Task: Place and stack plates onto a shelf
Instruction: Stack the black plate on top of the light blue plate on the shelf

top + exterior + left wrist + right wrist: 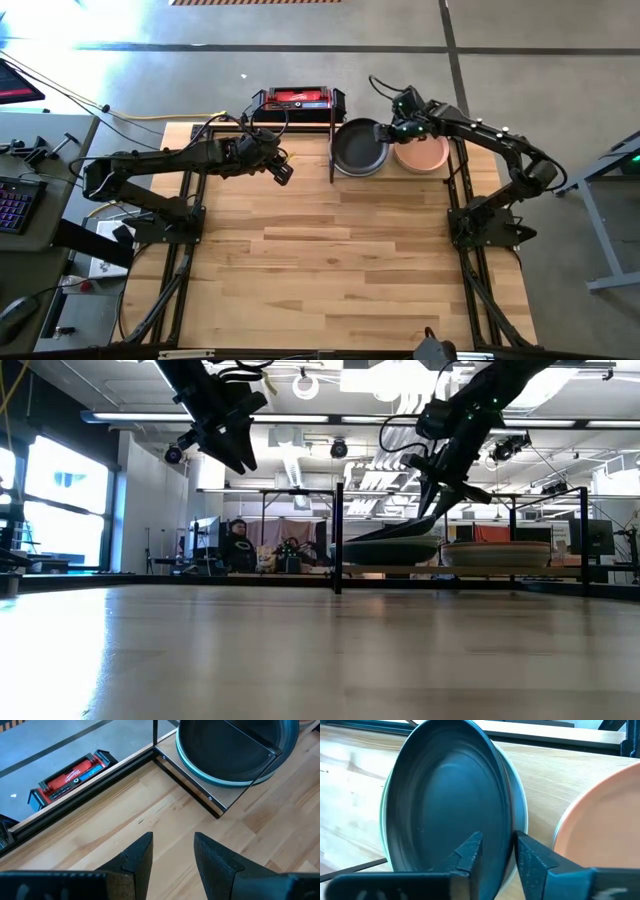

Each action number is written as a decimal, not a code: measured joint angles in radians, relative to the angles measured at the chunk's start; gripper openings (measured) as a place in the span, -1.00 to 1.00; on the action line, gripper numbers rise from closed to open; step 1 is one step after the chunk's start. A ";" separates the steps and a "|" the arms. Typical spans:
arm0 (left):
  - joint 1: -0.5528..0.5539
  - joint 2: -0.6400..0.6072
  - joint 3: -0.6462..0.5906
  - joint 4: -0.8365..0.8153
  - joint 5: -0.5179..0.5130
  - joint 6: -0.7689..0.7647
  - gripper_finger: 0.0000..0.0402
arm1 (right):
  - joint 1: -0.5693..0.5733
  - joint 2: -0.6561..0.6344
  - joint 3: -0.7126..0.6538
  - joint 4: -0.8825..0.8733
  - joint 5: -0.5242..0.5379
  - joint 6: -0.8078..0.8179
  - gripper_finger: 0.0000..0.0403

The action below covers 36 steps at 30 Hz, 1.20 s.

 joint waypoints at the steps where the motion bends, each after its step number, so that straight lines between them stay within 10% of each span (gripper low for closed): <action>1: 0.000 0.000 0.000 0.000 0.000 0.000 -0.34 | 0.001 0.000 0.000 0.000 0.003 0.000 -0.53; 36: 0.000 0.000 0.000 0.000 -0.001 -0.001 -0.34 | 0.070 -0.064 -0.078 -0.096 -0.082 -0.116 -0.47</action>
